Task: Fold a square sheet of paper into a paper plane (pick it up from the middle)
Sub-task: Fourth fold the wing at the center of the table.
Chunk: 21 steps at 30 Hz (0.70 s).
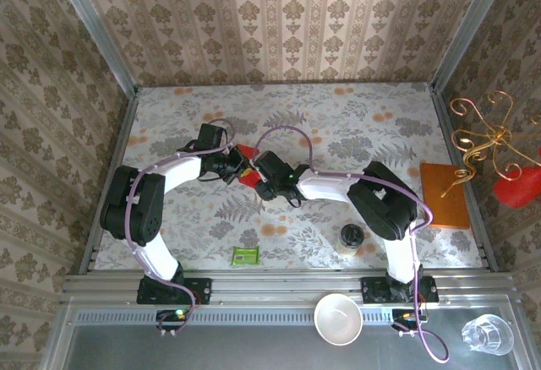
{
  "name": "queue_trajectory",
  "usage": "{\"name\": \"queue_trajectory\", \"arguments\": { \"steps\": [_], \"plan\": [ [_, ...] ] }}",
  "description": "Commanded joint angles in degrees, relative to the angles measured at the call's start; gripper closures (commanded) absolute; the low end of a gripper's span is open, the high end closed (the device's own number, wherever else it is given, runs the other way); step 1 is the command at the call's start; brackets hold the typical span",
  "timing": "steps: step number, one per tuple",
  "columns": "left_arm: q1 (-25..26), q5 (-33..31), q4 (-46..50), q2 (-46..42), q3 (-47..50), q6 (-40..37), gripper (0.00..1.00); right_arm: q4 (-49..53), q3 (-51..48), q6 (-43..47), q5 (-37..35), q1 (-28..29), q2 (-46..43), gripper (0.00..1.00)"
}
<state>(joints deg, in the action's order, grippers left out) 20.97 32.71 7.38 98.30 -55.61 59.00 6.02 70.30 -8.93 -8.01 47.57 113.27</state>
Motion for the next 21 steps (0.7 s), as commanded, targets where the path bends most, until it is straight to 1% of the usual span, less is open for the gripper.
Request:
{"name": "queue_trajectory", "arguments": {
  "steps": [1, 6, 18, 21],
  "plan": [
    [0.3, -0.3, 1.6, 0.7, -1.6, 1.0, 0.93, -1.6, 1.4, 0.1, -3.0, 0.3, 1.1, 0.6],
    [0.4, -0.1, 1.7, 1.1, -1.6, 1.1, 0.92, -2.2, 1.2, 0.3, -4.0, 0.3, 1.3, 0.61],
    [0.5, 0.1, 1.9, 1.2, -1.7, 1.1, 0.91, -2.7, 1.5, 0.7, -4.3, 0.5, 2.6, 0.68],
    [0.4, 0.1, 2.3, 1.1, -1.8, 1.0, 0.9, -2.8, 1.1, 0.9, -4.1, 0.4, 2.3, 0.71]
  ]
}}
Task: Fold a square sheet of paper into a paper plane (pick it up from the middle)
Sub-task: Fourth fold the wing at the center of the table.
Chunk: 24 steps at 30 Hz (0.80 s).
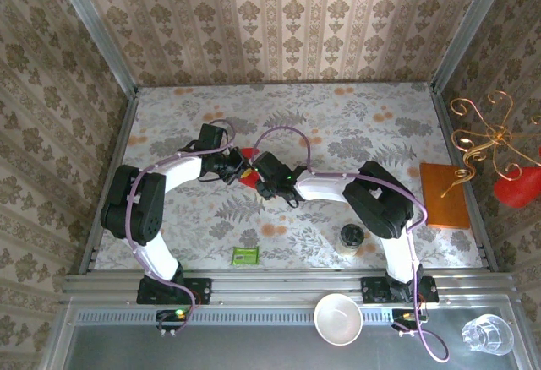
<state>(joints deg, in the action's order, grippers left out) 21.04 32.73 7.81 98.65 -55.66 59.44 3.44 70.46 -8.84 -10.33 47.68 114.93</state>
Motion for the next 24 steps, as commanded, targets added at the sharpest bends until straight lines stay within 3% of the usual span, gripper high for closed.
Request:
{"name": "queue_trajectory", "arguments": {
  "steps": [1, 4, 12, 18, 24],
  "plan": [
    [0.3, 0.1, 2.0, 0.8, -1.8, 0.5, 0.89, -0.2, 0.9, 0.9, -1.7, 0.3, 0.6, 0.73],
    [-0.5, -0.1, 2.5, 0.2, -1.9, 0.0, 0.84, -0.1, 0.7, 1.4, -0.9, 0.3, 0.5, 0.77],
    [-7.4, -4.3, 10.0, -5.2, -2.8, -6.3, 0.55, 1.5, 0.6, 2.3, 6.2, 0.3, 0.5, 0.85],
    [-11.9, -6.1, 11.0, -10.3, 0.4, -8.0, 0.49, 5.2, 2.5, 3.0, 11.3, 0.2, 1.9, 0.88],
    [-12.5, -6.2, 7.2, -14.4, 5.7, -6.4, 0.48, 8.4, 3.9, 2.0, 18.3, -0.6, 3.2, 0.9]
  ]
}}
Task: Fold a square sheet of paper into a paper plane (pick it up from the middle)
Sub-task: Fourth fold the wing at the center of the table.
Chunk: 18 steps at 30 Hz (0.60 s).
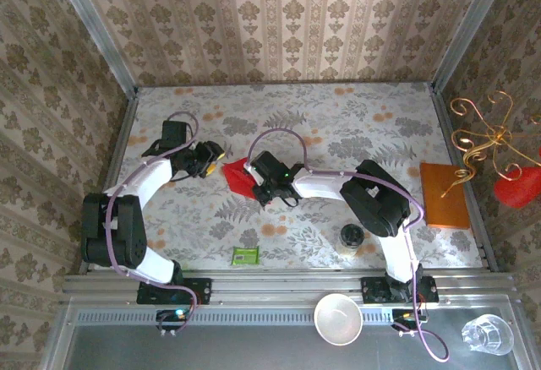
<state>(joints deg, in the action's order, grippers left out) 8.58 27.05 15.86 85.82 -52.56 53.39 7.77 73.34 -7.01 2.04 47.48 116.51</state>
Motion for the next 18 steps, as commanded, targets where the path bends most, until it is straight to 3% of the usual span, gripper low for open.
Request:
{"name": "queue_trajectory", "arguments": {
  "steps": [1, 5, 12, 18],
  "plan": [
    [0.0, 0.0, -2.1, -2.2, 3.7, 0.2, 0.48, 4.5, 1.2, -0.5, 7.4, -0.8, 1.8, 0.9],
    [1.0, 1.3, -6.0, -3.7, 6.6, 1.1, 0.48, 5.3, 1.0, -3.5, 14.2, -3.2, 1.9, 0.91],
    [7.0, 0.9, -12.1, -4.7, 10.9, 2.5, 0.5, 0.4, -3.1, -10.2, 26.6, -8.1, 1.1, 0.91],
    [10.4, 0.8, -18.1, -2.7, 14.7, 6.0, 0.53, -1.5, -4.5, -12.0, 28.8, -9.5, 0.9, 0.89]
  ]
}}
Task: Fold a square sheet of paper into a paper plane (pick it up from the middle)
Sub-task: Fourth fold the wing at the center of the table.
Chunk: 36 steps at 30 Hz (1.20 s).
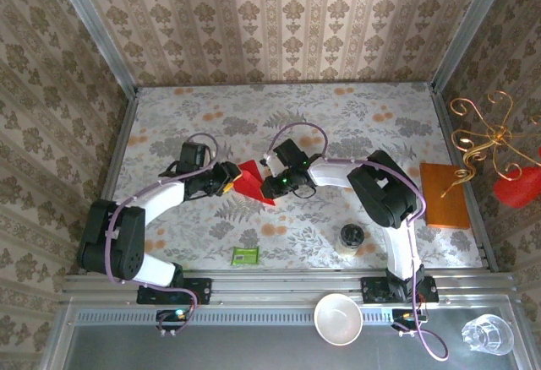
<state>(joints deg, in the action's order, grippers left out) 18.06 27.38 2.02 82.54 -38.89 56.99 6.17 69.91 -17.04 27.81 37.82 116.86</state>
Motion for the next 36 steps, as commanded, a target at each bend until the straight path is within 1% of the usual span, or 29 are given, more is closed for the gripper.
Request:
{"name": "queue_trajectory", "arguments": {
  "steps": [1, 8, 13, 18, 26, 36],
  "plan": [
    [1.5, 0.8, -4.8, 1.3, 1.0, 2.6, 0.54, 0.1, -1.1, -2.1, 3.0, 0.1, 0.5, 0.88],
    [4.4, 1.5, -4.0, 6.3, -1.8, 2.0, 0.55, -0.1, -0.9, -2.5, 3.2, 0.1, 0.7, 0.81],
    [4.8, 0.8, -3.4, 8.0, -2.2, 1.4, 0.55, -0.2, -0.9, -2.9, 3.1, 0.0, 0.4, 0.77],
    [5.4, 0.9, -2.2, 9.5, -3.4, 0.2, 0.52, -0.3, -0.9, -3.3, 3.4, -0.2, 0.3, 0.72],
    [6.4, 0.4, -0.5, 10.5, -4.3, -1.5, 0.5, -0.3, -1.1, -4.9, 3.0, -0.2, -0.6, 0.71],
    [6.5, 0.3, -2.1, 10.6, -2.8, -1.9, 0.48, -0.7, -2.1, -8.3, 2.5, -0.2, -2.1, 0.73]
  ]
}}
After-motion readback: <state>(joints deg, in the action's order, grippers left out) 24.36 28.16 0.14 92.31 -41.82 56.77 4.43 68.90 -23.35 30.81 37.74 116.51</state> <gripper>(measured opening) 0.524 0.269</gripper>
